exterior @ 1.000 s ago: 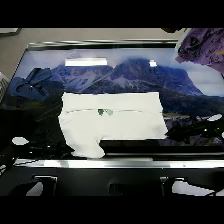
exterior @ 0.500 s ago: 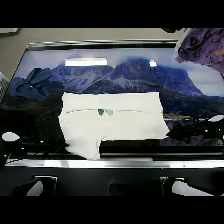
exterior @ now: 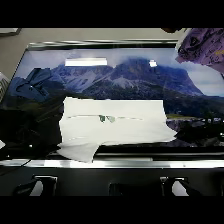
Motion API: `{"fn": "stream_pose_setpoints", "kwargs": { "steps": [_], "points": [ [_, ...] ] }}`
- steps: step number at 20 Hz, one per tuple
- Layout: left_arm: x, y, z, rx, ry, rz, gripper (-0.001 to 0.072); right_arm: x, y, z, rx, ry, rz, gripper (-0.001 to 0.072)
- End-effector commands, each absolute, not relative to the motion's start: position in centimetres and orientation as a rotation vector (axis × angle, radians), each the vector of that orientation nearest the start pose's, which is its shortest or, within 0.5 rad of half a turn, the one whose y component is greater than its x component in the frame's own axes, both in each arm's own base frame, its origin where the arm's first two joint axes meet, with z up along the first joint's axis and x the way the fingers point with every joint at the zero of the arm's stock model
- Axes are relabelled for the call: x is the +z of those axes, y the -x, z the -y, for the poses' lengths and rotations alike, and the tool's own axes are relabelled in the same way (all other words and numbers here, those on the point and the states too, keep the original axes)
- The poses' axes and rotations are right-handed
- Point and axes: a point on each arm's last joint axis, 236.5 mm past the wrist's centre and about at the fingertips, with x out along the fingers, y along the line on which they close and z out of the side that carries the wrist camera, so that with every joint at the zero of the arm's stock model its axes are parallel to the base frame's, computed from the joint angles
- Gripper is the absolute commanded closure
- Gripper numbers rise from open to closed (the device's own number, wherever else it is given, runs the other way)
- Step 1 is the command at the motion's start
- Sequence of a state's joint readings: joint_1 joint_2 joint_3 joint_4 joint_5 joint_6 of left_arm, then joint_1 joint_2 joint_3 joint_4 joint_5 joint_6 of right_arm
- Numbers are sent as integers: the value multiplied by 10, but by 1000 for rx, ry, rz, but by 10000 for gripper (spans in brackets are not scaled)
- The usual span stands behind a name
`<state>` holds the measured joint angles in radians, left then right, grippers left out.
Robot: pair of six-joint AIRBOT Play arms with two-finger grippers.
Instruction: Fold the clothes and pants, and hang the long-sleeved shirts on hangers.
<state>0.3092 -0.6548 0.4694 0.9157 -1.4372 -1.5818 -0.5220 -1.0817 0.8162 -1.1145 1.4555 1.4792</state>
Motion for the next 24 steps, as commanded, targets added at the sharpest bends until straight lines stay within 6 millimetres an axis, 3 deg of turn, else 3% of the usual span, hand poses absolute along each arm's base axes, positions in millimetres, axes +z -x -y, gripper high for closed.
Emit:
{"fn": "stream_pose_setpoints", "kwargs": {
  "steps": [1, 4, 7, 10, 17, 22, 24],
  "points": [
    [6, -214, 94, -214, 879, -1336, 695, -10, -260, 13, 25, -724, -1439, 686],
    [12, -252, 87, -213, 913, -1265, 695, -17, -288, -3, 89, -557, -1406, 686],
    [14, -287, 81, -224, 942, -1236, 695, -21, -316, 14, -25, -459, -1374, 686],
    [8, -321, 79, -244, 951, -1237, 695, -15, -350, 23, -33, -452, -1329, 686],
    [-14, -398, 93, -312, 892, -1305, 695, -27, -416, 28, 16, -487, -1321, 685],
    [-22, -449, 87, -308, 904, -1298, 695, -39, -444, 31, 25, -513, -1314, 685],
    [-34, -463, 86, -296, 929, -1320, 695, -45, -452, 27, 31, -530, -1302, 685]
  ]
}}
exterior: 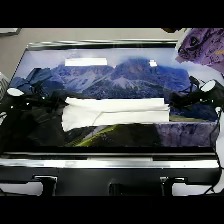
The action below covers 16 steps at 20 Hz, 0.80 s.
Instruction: Fold the clothes and pants, and hang the long-sleeved shirts on hangers.
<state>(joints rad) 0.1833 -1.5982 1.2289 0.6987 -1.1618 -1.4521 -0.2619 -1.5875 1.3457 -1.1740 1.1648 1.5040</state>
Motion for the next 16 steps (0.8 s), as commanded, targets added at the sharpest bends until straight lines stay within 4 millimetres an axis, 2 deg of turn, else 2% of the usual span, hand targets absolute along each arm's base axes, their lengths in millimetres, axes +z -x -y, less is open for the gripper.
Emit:
{"fn": "stream_pose_setpoints", "kwargs": {
  "steps": [1, 4, 7, 10, 11, 12, 13, 14, 15, 16],
  "points": [
    [-41, -468, 86, -296, 934, -1332, 695, -49, -456, 24, 36, -520, -1295, 685],
    [-51, -483, 89, -317, 923, -1348, 695, -68, -463, 8, 55, -457, -1310, 685],
    [-63, -493, 91, -319, 928, -1365, 695, -89, -467, 14, -13, -420, -1323, 685],
    [-75, -492, 91, -310, 940, -1388, 682, -97, -465, 13, -21, -435, -1341, 681],
    [-75, -492, 91, -310, 939, -1386, 604, -96, -465, 14, -31, -451, -1345, 610],
    [-73, -494, 90, -313, 937, -1380, 448, -90, -465, 16, -52, -486, -1352, 473],
    [-68, -496, 89, -319, 933, -1373, 242, -79, -468, 16, -46, -515, -1352, 364],
    [-61, -498, 88, -332, 923, -1362, 167, -64, -472, 24, -38, -541, -1343, 281],
    [-53, -500, 84, -341, 909, -1355, 166, -52, -475, 36, -37, -562, -1326, 206],
    [-45, -502, 79, -347, 885, -1346, 166, -43, -477, 52, -43, -605, -1302, 190]
  ]
}}
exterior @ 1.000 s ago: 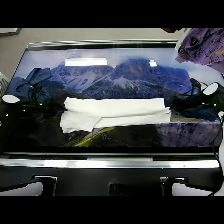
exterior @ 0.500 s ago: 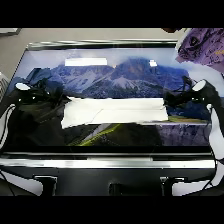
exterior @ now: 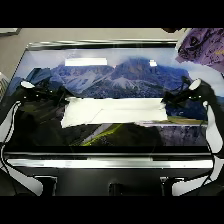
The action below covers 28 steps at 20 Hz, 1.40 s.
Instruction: Fold the clothes and pants, and hang the long-sleeved shirts on hangers.
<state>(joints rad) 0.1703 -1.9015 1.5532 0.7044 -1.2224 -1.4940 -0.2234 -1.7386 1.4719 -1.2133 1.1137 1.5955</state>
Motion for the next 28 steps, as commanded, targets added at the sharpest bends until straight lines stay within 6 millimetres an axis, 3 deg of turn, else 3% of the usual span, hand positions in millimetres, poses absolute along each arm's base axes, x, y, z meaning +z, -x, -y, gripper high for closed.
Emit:
{"fn": "stream_pose_setpoints", "kwargs": {
  "steps": [1, 3, 6, 9, 13, 14, 15, 16, 17, 18, 20, 21, 23, 24, 26, 28],
  "points": [
    [-37, -504, 73, -347, 855, -1335, 166, -41, -476, 66, -45, -661, -1287, 170],
    [-22, -507, 61, -329, 792, -1304, 166, -45, -468, 74, 41, -798, -1296, 93],
    [-11, -501, 47, -279, 688, -1306, 167, -62, -455, 51, 222, -938, -1375, 57],
    [-5, -496, 35, -237, 597, -1301, 167, -87, -448, 28, 279, -945, -1458, 57],
    [5, -494, 34, -223, 561, -1287, 167, -103, -452, 0, 302, -886, -1498, 63],
    [6, -494, 36, -226, 557, -1287, 167, -106, -451, -8, 308, -863, -1512, 102],
    [7, -494, 39, -226, 560, -1289, 167, -107, -449, -16, 318, -834, -1528, 203],
    [6, -494, 42, -221, 568, -1294, 167, -108, -448, -24, 328, -811, -1542, 332],
    [6, -493, 45, -217, 567, -1300, 167, -108, -446, -29, 336, -793, -1553, 531],
    [5, -492, 49, -214, 561, -1307, 167, -105, -447, -30, 332, -783, -1550, 642],
    [3, -489, 64, -231, 525, -1322, 181, -88, -451, -24, 286, -760, -1522, 684],
    [1, -487, 78, -256, 506, -1333, 299, -78, -450, -13, 227, -722, -1513, 684],
    [-3, -481, 113, -312, 461, -1360, 658, -51, -447, 9, 137, -628, -1498, 684],
    [-5, -479, 133, -335, 446, -1367, 693, -33, -444, 20, 84, -588, -1486, 684],
    [-12, -476, 180, -348, 456, -1371, 694, 8, -439, 37, 7, -524, -1431, 684],
    [-16, -471, 238, -407, 441, -1346, 694, 43, -430, 49, -49, -475, -1391, 684]
  ]
}}
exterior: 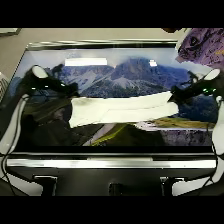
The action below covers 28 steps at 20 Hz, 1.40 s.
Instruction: Fold the clothes and pants, and hang the long-sleeved shirts on hangers.
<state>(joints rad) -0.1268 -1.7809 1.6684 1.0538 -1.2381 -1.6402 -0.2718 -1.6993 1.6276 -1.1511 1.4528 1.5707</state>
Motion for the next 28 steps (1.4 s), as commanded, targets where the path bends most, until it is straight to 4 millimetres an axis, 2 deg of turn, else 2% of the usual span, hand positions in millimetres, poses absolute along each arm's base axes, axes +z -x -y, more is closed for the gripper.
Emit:
{"fn": "stream_pose_setpoints", "kwargs": {
  "steps": [1, 4, 8, 12, 15, 18, 22, 25, 28],
  "points": [
    [-18, -467, 268, -451, 440, -1331, 694, 60, -425, 55, -69, -445, -1371, 684],
    [-25, -446, 355, -548, 513, -1318, 694, 100, -410, 65, -141, -423, -1319, 684],
    [-32, -417, 459, -655, 698, -1316, 695, 134, -385, 59, -163, -439, -1314, 684],
    [-35, -392, 539, -727, 910, -1350, 694, 157, -378, 57, -172, -449, -1277, 684],
    [-37, -377, 585, -763, 1041, -1372, 694, 161, -379, 49, -145, -469, -1274, 684],
    [-50, -362, 612, -742, 1119, -1434, 695, 163, -380, 40, -112, -496, -1272, 684],
    [-65, -355, 617, -710, 1131, -1459, 695, 164, -382, 38, -103, -503, -1267, 684],
    [-59, -368, 605, -711, 1134, -1460, 695, 164, -384, 39, -105, -503, -1255, 684],
    [-36, -392, 570, -746, 1029, -1439, 696, 167, -393, 40, -106, -511, -1216, 684]
  ]
}}
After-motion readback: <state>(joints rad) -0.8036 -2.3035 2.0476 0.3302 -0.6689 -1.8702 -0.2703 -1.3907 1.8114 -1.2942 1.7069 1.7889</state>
